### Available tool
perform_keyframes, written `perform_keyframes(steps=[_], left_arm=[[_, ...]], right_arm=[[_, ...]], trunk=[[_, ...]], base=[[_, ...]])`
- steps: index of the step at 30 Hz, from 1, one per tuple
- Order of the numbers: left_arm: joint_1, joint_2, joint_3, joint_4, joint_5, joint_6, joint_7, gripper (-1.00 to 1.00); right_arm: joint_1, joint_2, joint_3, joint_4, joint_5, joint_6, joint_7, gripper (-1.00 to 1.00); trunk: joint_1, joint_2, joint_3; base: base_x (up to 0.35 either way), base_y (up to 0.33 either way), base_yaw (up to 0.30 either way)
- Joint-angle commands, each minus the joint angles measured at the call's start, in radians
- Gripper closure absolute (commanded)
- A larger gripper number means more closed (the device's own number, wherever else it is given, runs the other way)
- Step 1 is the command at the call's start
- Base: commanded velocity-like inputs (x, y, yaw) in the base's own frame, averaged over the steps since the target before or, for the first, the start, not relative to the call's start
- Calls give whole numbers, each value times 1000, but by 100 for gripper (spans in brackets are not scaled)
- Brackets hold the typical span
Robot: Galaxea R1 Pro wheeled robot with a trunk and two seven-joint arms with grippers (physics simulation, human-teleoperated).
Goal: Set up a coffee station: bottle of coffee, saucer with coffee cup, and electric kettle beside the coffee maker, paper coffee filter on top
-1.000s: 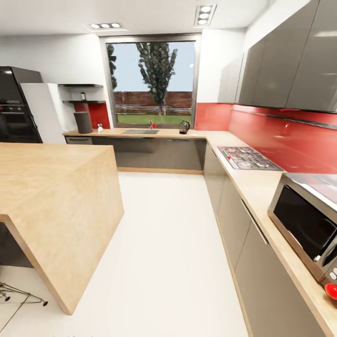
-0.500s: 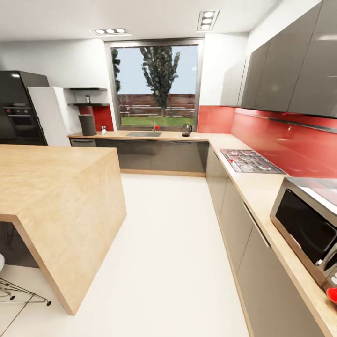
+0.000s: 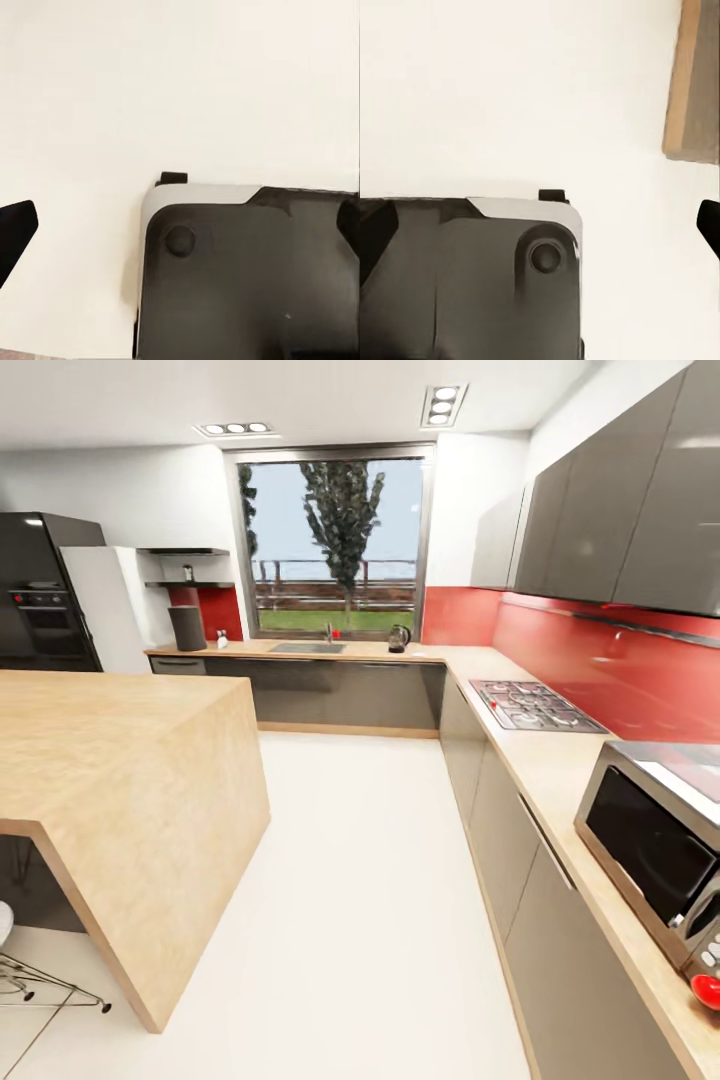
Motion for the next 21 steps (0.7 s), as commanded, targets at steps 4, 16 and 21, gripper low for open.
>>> perform_keyframes(steps=[4,16,21], left_arm=[[-15,-5,0,-111,9,0,2,-100],[-20,7,1,-288,6,0,5,-100],[-13,22,2,-285,6,-3,4,-100]], right_arm=[[0,-5,0,-111,0,-12,0,-100],[0,-16,1,-147,2,-160,-1,-100],[0,-16,4,-143,6,-163,2,-100]], trunk=[[-15,26,10],[-19,33,13],[-19,33,13]], base=[[0,0,0],[0,0,0],[0,0,0]])
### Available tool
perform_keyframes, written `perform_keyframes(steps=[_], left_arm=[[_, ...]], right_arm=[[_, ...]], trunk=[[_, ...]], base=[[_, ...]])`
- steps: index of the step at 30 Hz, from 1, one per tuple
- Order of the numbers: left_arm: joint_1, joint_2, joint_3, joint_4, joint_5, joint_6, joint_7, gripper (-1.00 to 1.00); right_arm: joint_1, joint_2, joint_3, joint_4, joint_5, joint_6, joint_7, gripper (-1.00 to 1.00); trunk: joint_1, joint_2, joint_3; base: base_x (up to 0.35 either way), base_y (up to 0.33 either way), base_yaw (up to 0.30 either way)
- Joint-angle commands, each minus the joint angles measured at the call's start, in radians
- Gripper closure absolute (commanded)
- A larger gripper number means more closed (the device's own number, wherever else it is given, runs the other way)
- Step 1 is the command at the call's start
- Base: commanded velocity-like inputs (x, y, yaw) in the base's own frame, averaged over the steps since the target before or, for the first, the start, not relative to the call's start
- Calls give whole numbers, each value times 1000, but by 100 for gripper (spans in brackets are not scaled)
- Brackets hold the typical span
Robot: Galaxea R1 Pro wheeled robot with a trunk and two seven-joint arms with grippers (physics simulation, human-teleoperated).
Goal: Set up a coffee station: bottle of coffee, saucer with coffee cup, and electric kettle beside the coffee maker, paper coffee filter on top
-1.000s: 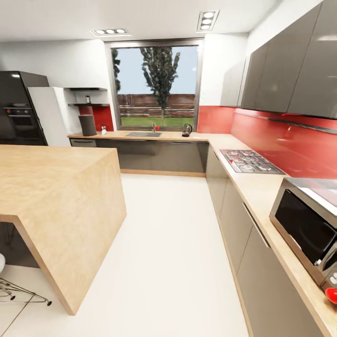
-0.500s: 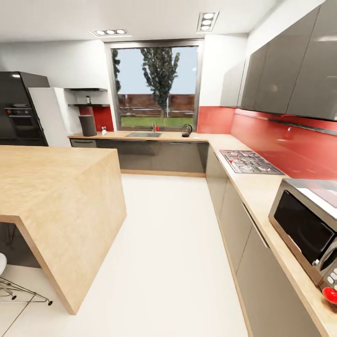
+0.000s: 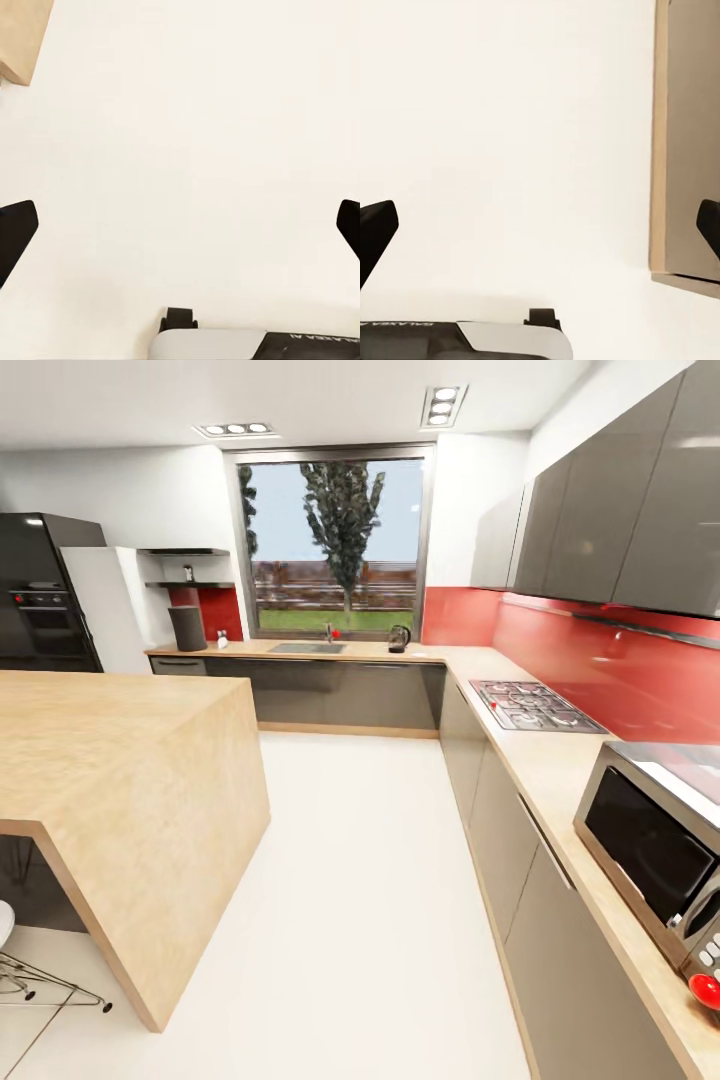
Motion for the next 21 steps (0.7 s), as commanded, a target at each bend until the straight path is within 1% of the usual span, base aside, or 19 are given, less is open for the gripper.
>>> perform_keyframes(steps=[1,12,15,21], left_arm=[[0,1,-1,1,7,-3,0,-100],[1,6,-4,2,-3,-6,-12,-100],[1,14,-3,2,-5,-6,-14,-100],[1,23,-3,2,-4,-7,-13,-100]], right_arm=[[0,0,0,0,1,-2,0,-100],[0,0,1,1,2,-2,-3,-100],[0,0,-2,2,2,-2,-3,-100],[0,0,-4,2,1,-1,-3,-100]], trunk=[[1,-2,-2],[1,-2,-2],[1,-2,-2],[1,-2,-2]], base=[[0,0,0],[10,0,0],[223,0,0],[317,0,0]])
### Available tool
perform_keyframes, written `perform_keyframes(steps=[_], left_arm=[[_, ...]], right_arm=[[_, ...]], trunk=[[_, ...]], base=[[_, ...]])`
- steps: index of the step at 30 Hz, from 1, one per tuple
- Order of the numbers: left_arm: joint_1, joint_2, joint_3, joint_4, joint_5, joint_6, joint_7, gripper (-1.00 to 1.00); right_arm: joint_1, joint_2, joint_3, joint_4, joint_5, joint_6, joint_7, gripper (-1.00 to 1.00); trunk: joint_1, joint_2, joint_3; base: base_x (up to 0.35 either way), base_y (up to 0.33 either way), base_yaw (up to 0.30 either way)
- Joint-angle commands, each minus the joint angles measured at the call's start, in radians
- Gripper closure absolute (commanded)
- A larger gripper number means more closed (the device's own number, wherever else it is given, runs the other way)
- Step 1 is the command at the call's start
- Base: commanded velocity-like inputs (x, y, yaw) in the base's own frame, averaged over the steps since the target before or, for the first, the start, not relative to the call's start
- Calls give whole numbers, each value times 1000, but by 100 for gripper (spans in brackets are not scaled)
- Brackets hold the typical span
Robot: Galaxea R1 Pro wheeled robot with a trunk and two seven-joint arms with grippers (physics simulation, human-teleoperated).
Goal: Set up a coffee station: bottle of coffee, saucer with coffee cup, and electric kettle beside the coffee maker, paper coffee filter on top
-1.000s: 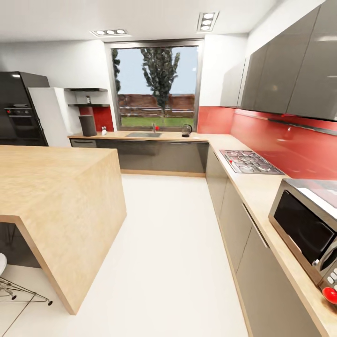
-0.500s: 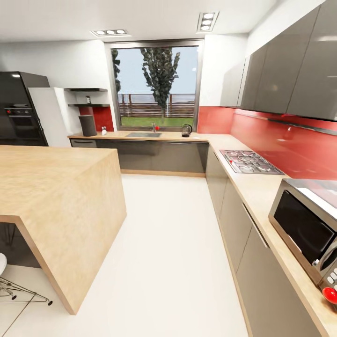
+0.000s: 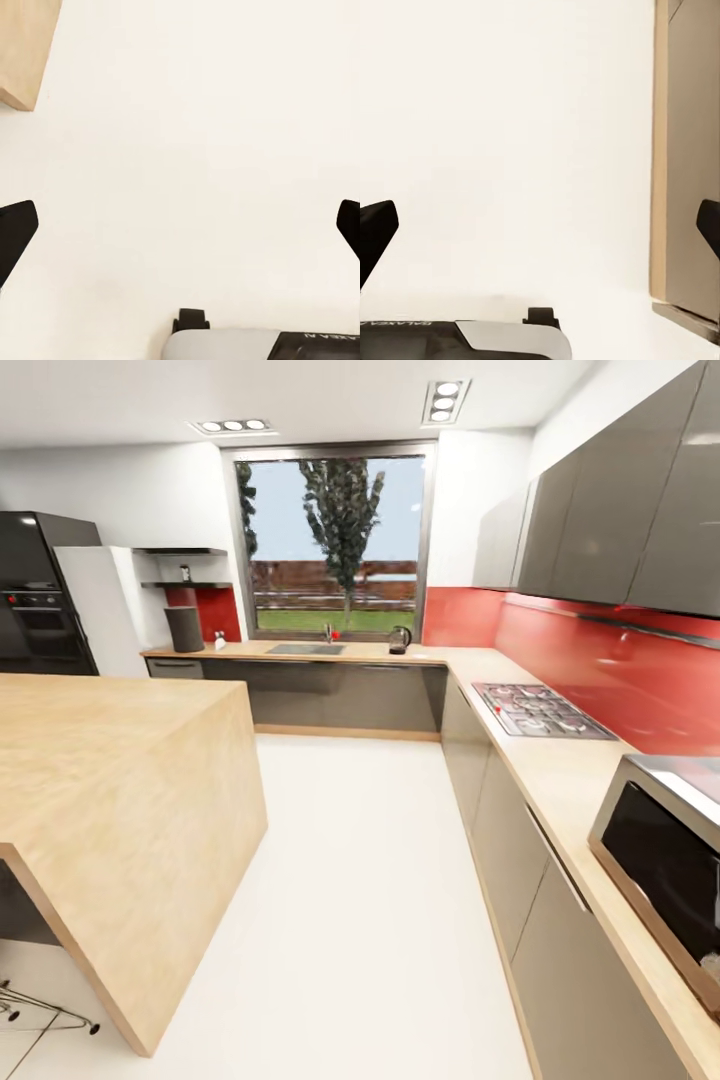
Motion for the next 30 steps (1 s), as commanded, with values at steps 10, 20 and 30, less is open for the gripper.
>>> perform_keyframes(steps=[10,20,30], left_arm=[[-1,2,0,0,5,-4,6,-100],[-2,3,0,1,5,-5,6,-100],[-2,4,0,2,5,-5,6,-100]], right_arm=[[0,0,0,0,0,-2,-1,-100],[0,0,0,1,0,-2,-2,-100],[0,0,-1,10,0,-2,-2,-100]], trunk=[[1,-2,-2],[1,-2,-2],[1,-2,-2]], base=[[335,0,0],[336,-1,0],[335,-100,0]])
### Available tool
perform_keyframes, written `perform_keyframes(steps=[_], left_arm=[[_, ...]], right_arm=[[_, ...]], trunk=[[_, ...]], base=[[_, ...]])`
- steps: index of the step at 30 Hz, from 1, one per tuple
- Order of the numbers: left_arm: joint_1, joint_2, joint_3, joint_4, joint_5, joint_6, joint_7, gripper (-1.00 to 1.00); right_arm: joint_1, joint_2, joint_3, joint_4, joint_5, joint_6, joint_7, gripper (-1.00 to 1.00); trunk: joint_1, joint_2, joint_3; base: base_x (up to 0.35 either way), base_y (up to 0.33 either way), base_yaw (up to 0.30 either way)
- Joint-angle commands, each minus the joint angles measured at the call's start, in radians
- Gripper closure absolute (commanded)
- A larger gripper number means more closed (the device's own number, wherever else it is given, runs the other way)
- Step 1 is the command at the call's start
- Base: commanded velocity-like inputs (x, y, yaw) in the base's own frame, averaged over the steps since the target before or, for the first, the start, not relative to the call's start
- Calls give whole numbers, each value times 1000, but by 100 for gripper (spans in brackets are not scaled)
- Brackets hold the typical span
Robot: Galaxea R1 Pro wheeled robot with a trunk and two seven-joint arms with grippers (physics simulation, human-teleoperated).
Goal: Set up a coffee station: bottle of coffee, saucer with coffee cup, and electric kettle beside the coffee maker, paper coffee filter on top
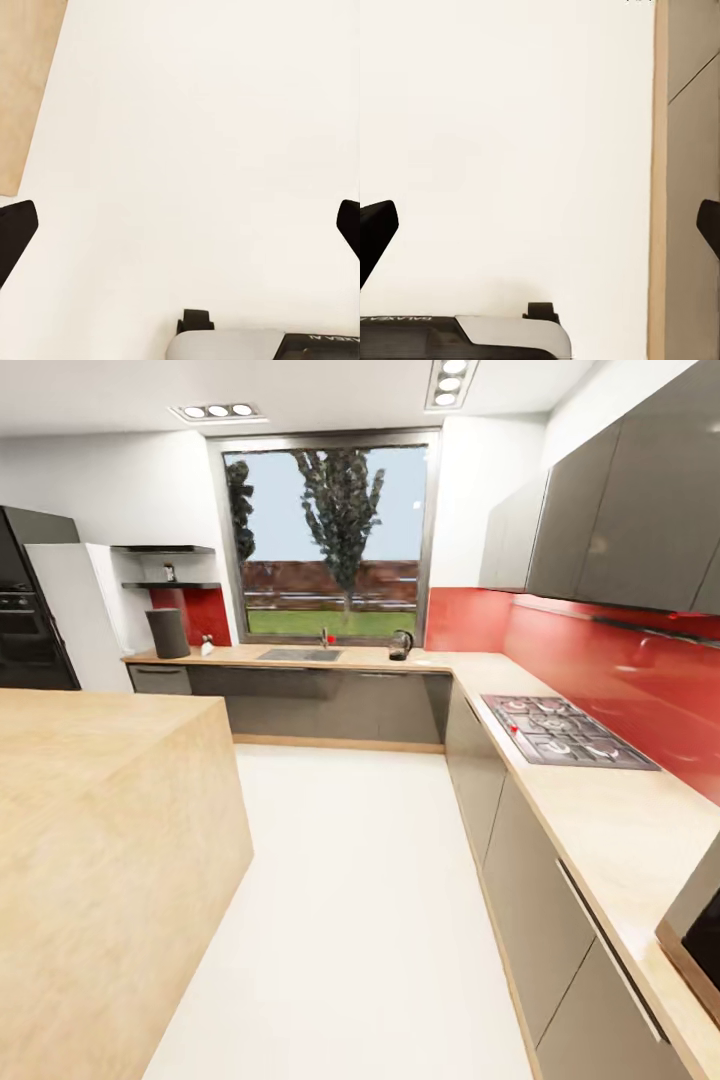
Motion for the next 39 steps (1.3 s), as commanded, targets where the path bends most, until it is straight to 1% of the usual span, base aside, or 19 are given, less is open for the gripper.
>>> perform_keyframes(steps=[1,15,39], left_arm=[[-1,0,0,0,6,-3,0,-100],[-1,0,0,1,7,-4,0,-100],[-1,3,0,1,11,-4,1,-100]], right_arm=[[0,0,0,2,1,-2,0,-100],[0,0,0,5,1,-3,0,-100],[0,1,0,12,1,-3,0,-100]], trunk=[[1,-2,-2],[1,-2,-2],[1,-2,-2]], base=[[333,-150,0],[332,-117,0],[335,-5,0]])
